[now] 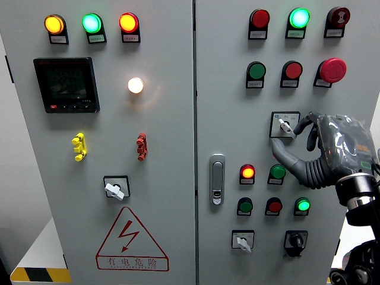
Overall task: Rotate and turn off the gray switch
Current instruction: 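Close the right hand's fingers around the rotary switch handle, then twist the switch handle with the right hand to the off position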
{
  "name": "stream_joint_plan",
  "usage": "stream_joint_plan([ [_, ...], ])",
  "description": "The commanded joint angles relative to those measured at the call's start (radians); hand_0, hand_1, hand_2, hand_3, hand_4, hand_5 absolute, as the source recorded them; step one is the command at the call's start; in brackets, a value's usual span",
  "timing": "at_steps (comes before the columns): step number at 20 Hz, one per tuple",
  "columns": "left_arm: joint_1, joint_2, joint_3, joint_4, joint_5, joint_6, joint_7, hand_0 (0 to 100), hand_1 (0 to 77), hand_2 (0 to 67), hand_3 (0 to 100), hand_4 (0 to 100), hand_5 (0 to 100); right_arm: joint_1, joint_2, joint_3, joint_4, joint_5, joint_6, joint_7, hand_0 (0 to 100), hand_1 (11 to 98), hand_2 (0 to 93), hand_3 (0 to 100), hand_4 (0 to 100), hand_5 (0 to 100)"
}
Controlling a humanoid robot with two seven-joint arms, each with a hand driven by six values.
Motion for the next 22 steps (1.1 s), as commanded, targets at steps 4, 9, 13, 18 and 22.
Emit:
stream_joint_plan([
  [4, 0.000, 0.000, 0.000, 0.000, 0.000, 0.000, -0.001, 0, 0.0, 12.9, 18, 9, 12, 0.015, 0.0014, 0.007, -0.021, 0.000, 0.000, 0.002, 17, 34.2, 57.6, 85, 84, 99],
  [9, 0.000, 0.000, 0.000, 0.000, 0.000, 0.000, 0.001, 0, 0.0, 12.9, 18, 9, 12, 0.029, 0.0014, 0.009, -0.039, -0.002, 0.000, 0.003, 16, 34.2, 58.2, 84, 84, 99],
  [13, 0.000, 0.000, 0.000, 0.000, 0.001, 0.000, -0.001, 0, 0.0, 12.9, 18, 9, 12, 0.046, 0.0030, 0.012, -0.054, -0.005, 0.000, 0.002, 11, 34.0, 60.1, 85, 85, 99],
  [18, 0.000, 0.000, 0.000, 0.000, 0.001, 0.000, -0.001, 0, 0.0, 12.9, 18, 9, 12, 0.055, 0.0030, 0.012, -0.065, -0.012, 0.000, 0.002, 15, 34.0, 61.4, 86, 85, 100],
  [22, 0.000, 0.000, 0.000, 0.000, 0.000, 0.000, -0.001, 0, 0.0, 12.9, 18, 9, 12, 0.062, 0.0030, 0.012, -0.076, -0.015, -0.001, -0.001, 21, 33.4, 61.7, 86, 85, 100],
])
